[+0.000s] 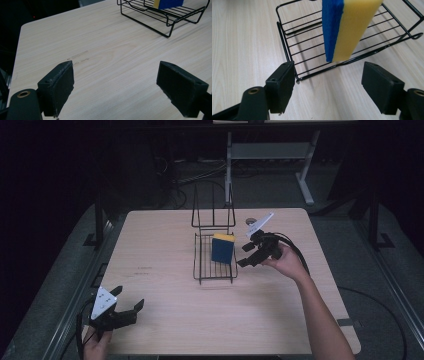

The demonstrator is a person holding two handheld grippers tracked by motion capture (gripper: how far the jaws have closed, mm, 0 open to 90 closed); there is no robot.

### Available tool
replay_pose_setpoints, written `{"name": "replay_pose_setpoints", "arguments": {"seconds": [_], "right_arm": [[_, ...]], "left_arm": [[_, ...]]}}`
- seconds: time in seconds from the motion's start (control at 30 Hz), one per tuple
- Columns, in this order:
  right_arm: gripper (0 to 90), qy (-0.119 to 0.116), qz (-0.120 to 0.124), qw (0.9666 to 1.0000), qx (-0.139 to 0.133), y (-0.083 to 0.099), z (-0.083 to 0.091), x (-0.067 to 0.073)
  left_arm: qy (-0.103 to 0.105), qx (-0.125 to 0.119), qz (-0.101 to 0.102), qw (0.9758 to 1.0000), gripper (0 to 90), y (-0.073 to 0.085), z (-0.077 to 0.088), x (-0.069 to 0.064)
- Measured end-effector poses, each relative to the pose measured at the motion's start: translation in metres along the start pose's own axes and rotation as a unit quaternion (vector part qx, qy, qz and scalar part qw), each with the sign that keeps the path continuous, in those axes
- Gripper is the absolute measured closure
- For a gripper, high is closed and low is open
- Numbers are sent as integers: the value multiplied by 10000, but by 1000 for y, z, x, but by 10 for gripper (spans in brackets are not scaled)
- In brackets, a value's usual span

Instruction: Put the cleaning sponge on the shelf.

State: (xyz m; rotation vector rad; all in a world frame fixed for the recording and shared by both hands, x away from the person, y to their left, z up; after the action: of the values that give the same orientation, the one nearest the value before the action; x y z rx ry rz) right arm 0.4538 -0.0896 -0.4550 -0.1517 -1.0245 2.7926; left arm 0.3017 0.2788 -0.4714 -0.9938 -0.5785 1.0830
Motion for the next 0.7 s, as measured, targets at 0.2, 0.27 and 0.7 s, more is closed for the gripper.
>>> {"name": "replay_pose_setpoints", "arguments": {"seconds": [0.2,0.27,0.7], "right_arm": [[266,-6,-50,10000,36,9,3,5],[255,-36,-96,9999,58,11,5,7],[244,-32,-5,9999,150,11,13,15]], "left_arm": [[3,0,-14,10000,139,0,0,-1],[21,8,1,10000,139,0,-1,-1],[-17,-8,-3,10000,139,0,1,1]]}}
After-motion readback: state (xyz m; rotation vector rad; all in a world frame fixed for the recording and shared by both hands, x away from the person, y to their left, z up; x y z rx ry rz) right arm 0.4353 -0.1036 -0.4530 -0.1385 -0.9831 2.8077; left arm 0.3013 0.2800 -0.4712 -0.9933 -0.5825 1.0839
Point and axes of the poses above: each handheld gripper's, and its own axes: z roughly backward along the jaws, y roughly out of its underside, x roughly to its left, the point moved 9 cm from there along -z, roughly forward along the jaws, and after that the axes turned 13 degrees about z, right-handed, at the moved point
